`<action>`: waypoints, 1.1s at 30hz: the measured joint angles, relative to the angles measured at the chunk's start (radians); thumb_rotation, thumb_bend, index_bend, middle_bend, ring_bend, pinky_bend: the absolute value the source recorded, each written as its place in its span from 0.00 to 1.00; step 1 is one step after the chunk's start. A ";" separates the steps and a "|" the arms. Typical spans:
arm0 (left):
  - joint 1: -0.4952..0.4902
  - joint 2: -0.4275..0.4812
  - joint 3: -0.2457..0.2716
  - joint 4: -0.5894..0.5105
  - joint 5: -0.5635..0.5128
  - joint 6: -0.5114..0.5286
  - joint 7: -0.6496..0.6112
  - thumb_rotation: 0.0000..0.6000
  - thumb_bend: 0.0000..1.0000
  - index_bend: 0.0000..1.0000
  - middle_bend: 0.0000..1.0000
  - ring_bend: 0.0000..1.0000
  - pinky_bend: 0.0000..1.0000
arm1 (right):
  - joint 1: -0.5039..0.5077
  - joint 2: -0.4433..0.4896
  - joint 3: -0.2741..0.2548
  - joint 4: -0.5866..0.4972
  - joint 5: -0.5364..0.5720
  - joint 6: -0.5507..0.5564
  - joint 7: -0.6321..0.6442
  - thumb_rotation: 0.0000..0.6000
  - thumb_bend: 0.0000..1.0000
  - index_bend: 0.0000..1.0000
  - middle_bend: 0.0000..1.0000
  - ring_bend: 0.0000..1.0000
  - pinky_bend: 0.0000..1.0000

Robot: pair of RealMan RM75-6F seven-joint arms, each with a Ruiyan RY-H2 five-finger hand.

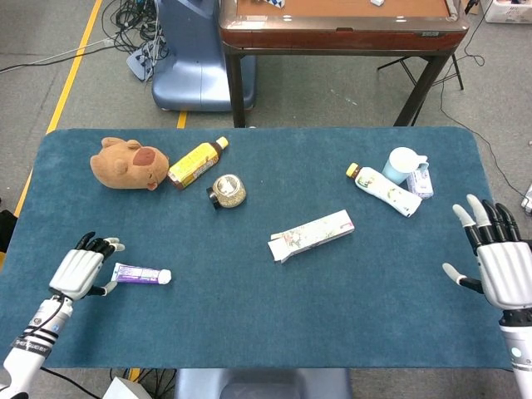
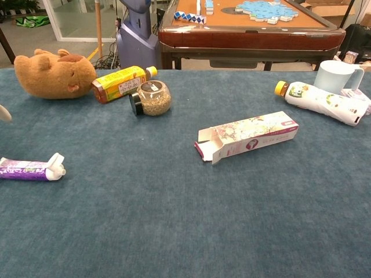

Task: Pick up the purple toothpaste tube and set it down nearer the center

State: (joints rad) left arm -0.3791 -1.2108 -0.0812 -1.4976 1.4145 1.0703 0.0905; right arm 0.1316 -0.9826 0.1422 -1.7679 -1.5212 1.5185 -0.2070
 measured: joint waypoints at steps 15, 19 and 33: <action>-0.016 -0.137 0.010 0.082 -0.068 -0.003 0.077 1.00 0.21 0.30 0.27 0.21 0.12 | -0.015 -0.001 -0.016 0.025 0.010 0.001 0.055 1.00 0.00 0.00 0.00 0.00 0.00; -0.019 -0.169 0.015 0.104 -0.064 0.007 0.083 1.00 0.21 0.31 0.27 0.21 0.13 | -0.022 0.002 -0.020 0.029 0.011 0.007 0.066 1.00 0.00 0.00 0.00 0.00 0.00; -0.043 -0.255 0.028 0.224 -0.037 0.011 0.095 1.00 0.21 0.31 0.27 0.21 0.13 | -0.037 0.009 -0.028 0.032 0.012 0.018 0.084 1.00 0.00 0.00 0.00 0.00 0.00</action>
State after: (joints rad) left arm -0.4223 -1.4655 -0.0528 -1.2735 1.3771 1.0816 0.1851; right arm 0.0949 -0.9737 0.1139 -1.7357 -1.5088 1.5363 -0.1233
